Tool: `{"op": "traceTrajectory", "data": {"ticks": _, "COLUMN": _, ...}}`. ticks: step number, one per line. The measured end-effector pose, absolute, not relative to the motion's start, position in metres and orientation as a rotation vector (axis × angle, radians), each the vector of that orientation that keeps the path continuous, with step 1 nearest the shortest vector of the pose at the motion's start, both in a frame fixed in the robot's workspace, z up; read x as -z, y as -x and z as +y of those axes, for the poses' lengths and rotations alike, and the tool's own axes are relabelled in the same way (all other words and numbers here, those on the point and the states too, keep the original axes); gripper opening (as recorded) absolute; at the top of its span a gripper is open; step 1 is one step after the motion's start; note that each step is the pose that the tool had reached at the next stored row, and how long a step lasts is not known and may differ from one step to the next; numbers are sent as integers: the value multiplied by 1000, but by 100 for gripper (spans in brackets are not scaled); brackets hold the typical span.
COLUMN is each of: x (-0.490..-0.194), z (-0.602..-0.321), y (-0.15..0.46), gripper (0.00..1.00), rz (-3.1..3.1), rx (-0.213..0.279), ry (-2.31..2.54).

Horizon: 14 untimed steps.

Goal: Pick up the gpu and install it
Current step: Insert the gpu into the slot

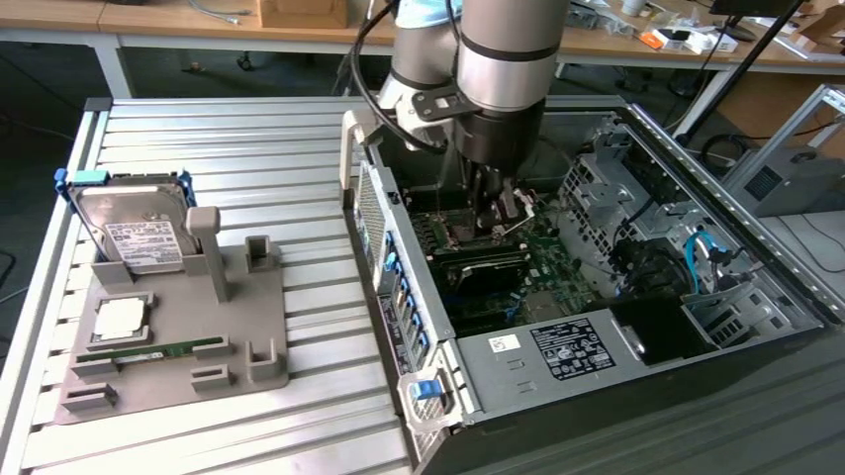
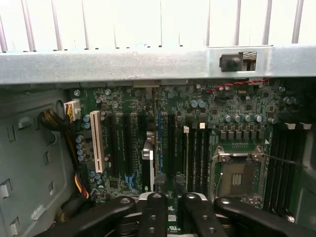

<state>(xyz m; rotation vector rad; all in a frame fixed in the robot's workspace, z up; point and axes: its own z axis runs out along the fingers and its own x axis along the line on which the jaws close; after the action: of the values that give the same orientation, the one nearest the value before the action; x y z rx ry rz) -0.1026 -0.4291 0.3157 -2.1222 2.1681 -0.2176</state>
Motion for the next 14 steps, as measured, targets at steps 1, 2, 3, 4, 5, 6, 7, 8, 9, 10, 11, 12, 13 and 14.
{"op": "traceTrajectory", "data": {"ticks": 1, "x": -316, "z": -429, "y": 103, "gripper": 20, "rz": 2168, "rx": 218, "ry": 2122}}
{"op": "traceTrajectory", "data": {"ticks": 2, "x": -316, "z": -429, "y": 101, "gripper": 11, "rz": 2169, "rx": 215, "ry": 2124}}
{"op": "traceTrajectory", "data": {"ticks": 3, "x": -315, "z": -429, "y": 99, "gripper": 11, "rz": 2176, "rx": 203, "ry": 2131}}
{"op": "traceTrajectory", "data": {"ticks": 4, "x": -315, "z": -429, "y": 98, "gripper": 11, "rz": 2185, "rx": 188, "ry": 2139}}
{"op": "traceTrajectory", "data": {"ticks": 5, "x": -315, "z": -429, "y": 98, "gripper": 11, "rz": 2195, "rx": 167, "ry": 2151}}
{"op": "traceTrajectory", "data": {"ticks": 6, "x": -315, "z": -429, "y": 97, "gripper": 11, "rz": 2205, "rx": 151, "ry": 2160}}
{"op": "traceTrajectory", "data": {"ticks": 7, "x": -315, "z": -429, "y": 97, "gripper": 11, "rz": 2215, "rx": 131, "ry": 2171}}
{"op": "traceTrajectory", "data": {"ticks": 8, "x": -315, "z": -429, "y": 97, "gripper": 11, "rz": 2225, "rx": 113, "ry": 2181}}
{"op": "traceTrajectory", "data": {"ticks": 9, "x": -315, "z": -429, "y": 96, "gripper": 11, "rz": 2233, "rx": 97, "ry": 2190}}
{"op": "traceTrajectory", "data": {"ticks": 10, "x": -314, "z": -430, "y": 95, "gripper": 11, "rz": 2240, "rx": 83, "ry": 2197}}
{"op": "traceTrajectory", "data": {"ticks": 11, "x": -314, "z": -430, "y": 94, "gripper": 11, "rz": 2244, "rx": 73, "ry": 2202}}
{"op": "traceTrajectory", "data": {"ticks": 12, "x": -313, "z": -431, "y": 92, "gripper": 11, "rz": 2246, "rx": 70, "ry": 2204}}
{"op": "traceTrajectory", "data": {"ticks": 13, "x": -313, "z": -431, "y": 90, "gripper": 11, "rz": 2247, "rx": 68, "ry": 2204}}
{"op": "traceTrajectory", "data": {"ticks": 14, "x": -312, "z": -431, "y": 87, "gripper": 11, "rz": 2247, "rx": 67, "ry": 2205}}
